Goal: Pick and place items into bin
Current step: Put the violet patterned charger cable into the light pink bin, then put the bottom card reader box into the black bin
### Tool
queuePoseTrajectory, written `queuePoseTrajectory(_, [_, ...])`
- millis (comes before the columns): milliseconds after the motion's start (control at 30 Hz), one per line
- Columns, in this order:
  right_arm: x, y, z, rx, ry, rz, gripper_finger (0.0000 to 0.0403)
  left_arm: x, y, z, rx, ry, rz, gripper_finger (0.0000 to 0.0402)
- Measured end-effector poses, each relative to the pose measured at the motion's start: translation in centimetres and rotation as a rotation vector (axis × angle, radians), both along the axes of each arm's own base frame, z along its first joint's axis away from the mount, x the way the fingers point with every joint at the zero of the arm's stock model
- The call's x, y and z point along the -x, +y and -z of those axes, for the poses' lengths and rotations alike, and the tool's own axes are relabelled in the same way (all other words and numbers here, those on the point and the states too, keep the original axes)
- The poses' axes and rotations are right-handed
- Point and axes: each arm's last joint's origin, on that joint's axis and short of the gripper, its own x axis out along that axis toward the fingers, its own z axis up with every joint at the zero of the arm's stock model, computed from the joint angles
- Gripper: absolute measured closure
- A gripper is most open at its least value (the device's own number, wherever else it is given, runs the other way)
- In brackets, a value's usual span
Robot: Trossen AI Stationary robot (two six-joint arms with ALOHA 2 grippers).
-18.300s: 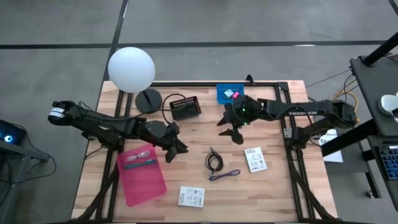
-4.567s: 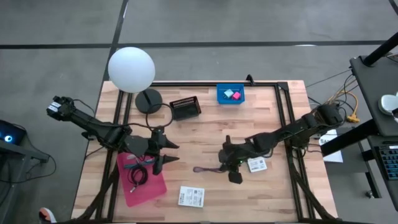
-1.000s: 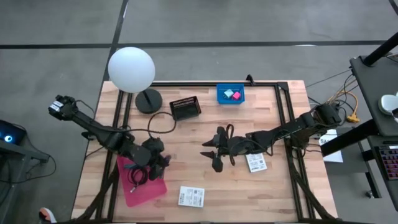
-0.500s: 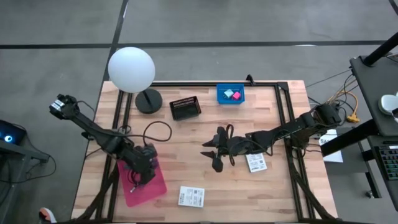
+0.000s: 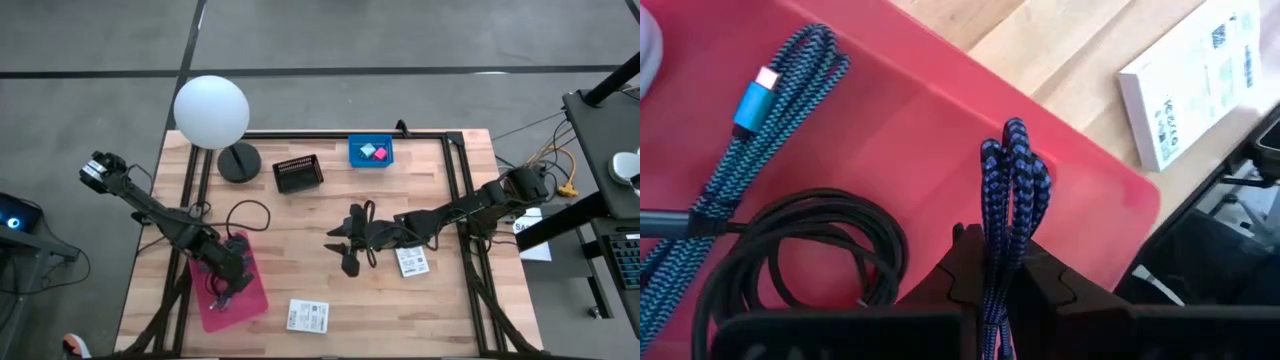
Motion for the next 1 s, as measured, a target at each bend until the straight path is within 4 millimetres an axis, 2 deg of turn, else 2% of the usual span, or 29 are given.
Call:
queuePoseTrajectory(333, [0.00,0.00,0.00,0.000,0.000,0.000,0.0249,0.07,0.14,0.80,-0.035,0.000,-0.006,0.0357])
queuePoseTrajectory(800, [0.00,0.00,0.00,0.000,0.000,0.000,0.0248,0.05,0.07,0.52,-0.070,-0.057,0.140,0.0301])
queuePoseTrajectory(1000, [0.00,0.00,0.00,0.000,0.000,0.000,0.0243,0.11,-0.01,0.09,-0.026,-0.079,0.158,0.0273])
